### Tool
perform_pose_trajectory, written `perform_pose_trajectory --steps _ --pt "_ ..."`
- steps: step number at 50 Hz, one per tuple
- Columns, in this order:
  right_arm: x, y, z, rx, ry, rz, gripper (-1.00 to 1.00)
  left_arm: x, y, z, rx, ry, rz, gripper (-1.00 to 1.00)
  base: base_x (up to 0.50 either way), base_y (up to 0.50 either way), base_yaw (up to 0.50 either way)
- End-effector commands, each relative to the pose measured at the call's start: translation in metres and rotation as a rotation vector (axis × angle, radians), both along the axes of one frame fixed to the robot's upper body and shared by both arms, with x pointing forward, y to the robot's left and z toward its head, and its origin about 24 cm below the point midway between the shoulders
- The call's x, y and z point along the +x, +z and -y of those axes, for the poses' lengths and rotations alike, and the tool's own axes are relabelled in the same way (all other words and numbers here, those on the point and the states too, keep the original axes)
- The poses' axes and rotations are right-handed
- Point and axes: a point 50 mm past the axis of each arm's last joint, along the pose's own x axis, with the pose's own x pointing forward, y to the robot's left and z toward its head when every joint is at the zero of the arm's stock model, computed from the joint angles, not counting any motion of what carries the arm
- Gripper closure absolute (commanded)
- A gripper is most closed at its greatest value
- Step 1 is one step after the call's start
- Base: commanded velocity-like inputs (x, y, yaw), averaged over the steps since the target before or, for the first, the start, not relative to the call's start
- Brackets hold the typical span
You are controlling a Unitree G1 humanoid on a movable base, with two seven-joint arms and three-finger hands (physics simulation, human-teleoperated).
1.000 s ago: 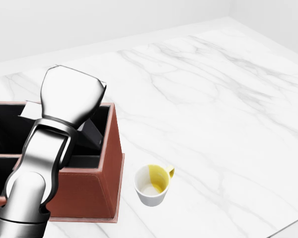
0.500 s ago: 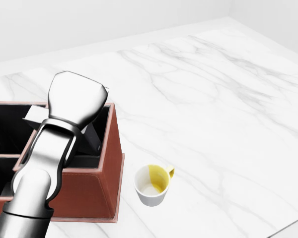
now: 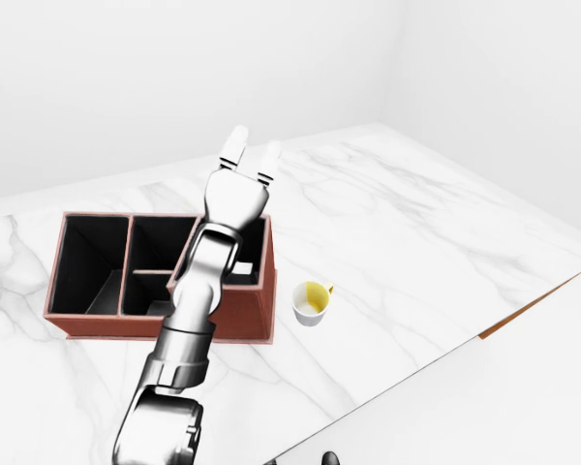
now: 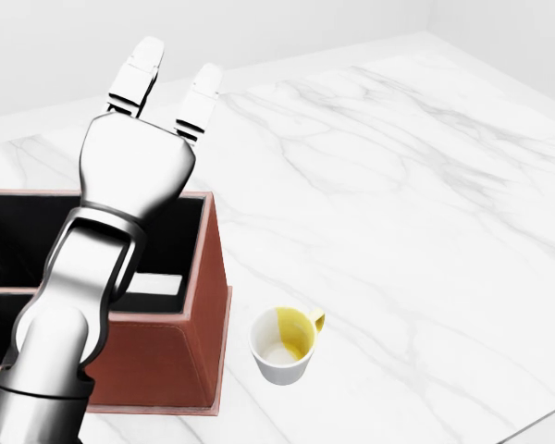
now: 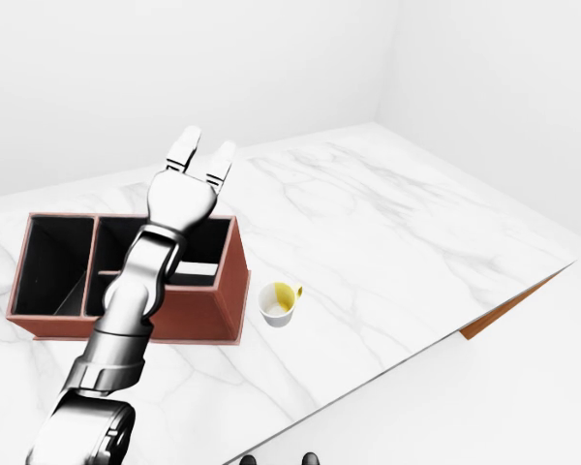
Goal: Pick up the book and place it in the right compartment of the caddy.
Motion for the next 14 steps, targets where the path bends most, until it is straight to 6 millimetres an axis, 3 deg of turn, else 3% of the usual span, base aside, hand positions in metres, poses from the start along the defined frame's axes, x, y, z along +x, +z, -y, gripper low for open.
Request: perform_pose_trajectory --steps 1,14 --pt "0.003 0.005 -0.002 -0.035 0.020 -0.002 -1.00 -0.006 0.021 -0.005 -0.043 -0.001 0.046 -1.00 0.00 0.00 0.00" --pt "0.004 0.004 -0.003 -0.031 0.023 -0.004 -1.00 -0.016 0.062 -0.009 -0.125 -0.029 0.123 -1.00 0.00 0.00 0.00"
